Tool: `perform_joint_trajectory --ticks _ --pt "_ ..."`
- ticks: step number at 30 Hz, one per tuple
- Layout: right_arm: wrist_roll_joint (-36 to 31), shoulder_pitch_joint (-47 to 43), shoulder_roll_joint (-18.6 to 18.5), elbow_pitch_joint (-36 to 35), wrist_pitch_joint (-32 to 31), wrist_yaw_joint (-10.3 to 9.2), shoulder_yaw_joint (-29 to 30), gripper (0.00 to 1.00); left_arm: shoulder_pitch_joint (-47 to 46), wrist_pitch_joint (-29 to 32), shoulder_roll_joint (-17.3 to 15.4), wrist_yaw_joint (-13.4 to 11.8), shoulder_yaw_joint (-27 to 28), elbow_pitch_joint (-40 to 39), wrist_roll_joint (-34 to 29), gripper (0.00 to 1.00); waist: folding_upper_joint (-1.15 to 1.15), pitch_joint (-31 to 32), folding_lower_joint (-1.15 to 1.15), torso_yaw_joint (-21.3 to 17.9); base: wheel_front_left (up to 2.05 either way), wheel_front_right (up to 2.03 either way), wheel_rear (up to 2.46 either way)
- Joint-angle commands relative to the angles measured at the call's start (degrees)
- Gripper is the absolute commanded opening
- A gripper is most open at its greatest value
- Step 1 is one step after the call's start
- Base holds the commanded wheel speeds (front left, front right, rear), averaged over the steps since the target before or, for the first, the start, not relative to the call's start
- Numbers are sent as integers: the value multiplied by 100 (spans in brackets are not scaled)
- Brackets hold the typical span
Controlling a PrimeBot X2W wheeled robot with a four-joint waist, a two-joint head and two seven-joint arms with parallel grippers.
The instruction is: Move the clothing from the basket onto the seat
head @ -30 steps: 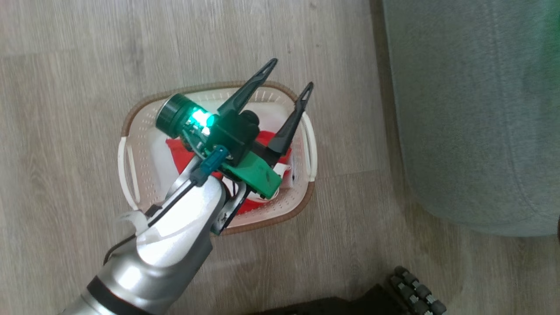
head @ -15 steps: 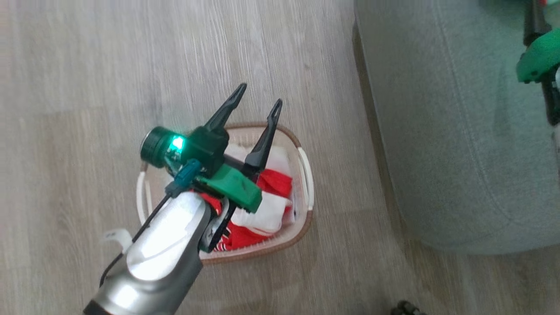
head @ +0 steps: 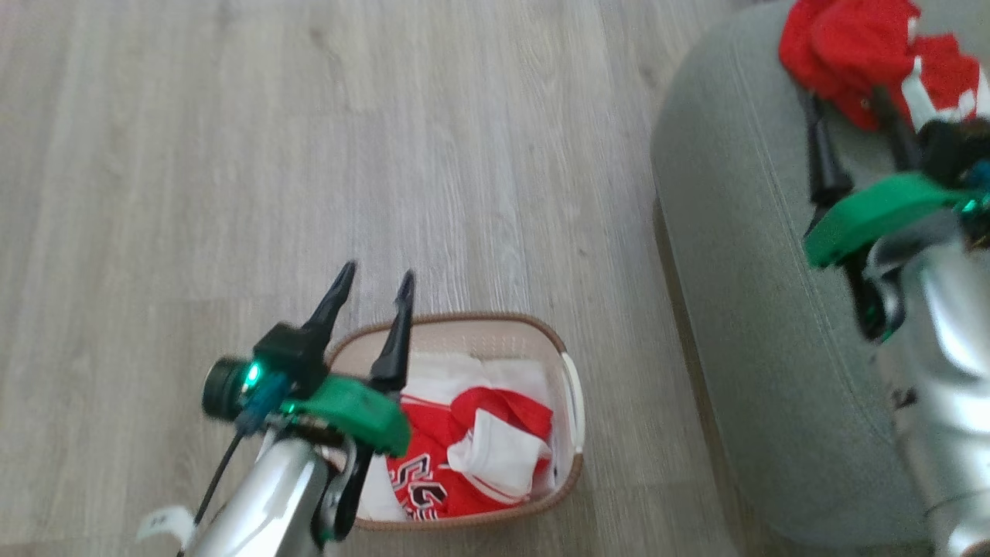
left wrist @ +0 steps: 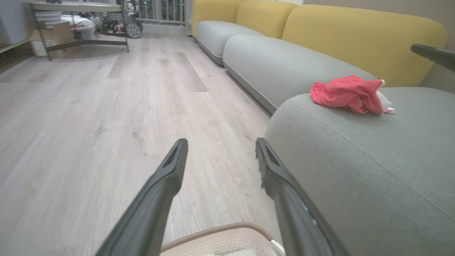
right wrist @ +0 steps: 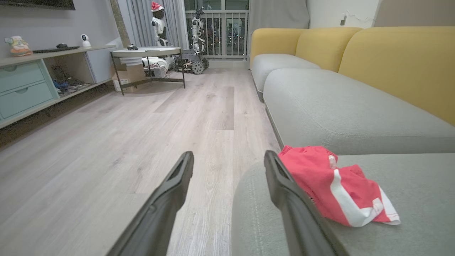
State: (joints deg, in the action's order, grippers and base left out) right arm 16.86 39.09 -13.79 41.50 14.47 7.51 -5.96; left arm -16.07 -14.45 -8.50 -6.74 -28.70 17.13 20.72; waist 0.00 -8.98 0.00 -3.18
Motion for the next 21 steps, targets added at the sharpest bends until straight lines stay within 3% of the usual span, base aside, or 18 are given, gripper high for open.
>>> perform_joint_trajectory --ticks 1,10,16,21 --pt "-32 -64 109 -238 52 -2 -80 100 -52 -53 -91 -60 271 -192 35 100 0 274 0 176 0 0 0" --pt "-350 -1327 768 -1026 52 -2 90 100 915 -54 -127 -279 1066 -504 43 100 0 791 0 377 0 0 0" --pt "-632 -2266 1037 -1802 52 -2 461 100 1488 -54 -93 -239 1433 -675 -22 100 0 965 0 484 0 0 0" --pt "-618 -2831 1087 -2323 52 -2 438 100 1825 -54 -20 -155 1680 -799 -117 100 0 1017 0 502 0 0 0"
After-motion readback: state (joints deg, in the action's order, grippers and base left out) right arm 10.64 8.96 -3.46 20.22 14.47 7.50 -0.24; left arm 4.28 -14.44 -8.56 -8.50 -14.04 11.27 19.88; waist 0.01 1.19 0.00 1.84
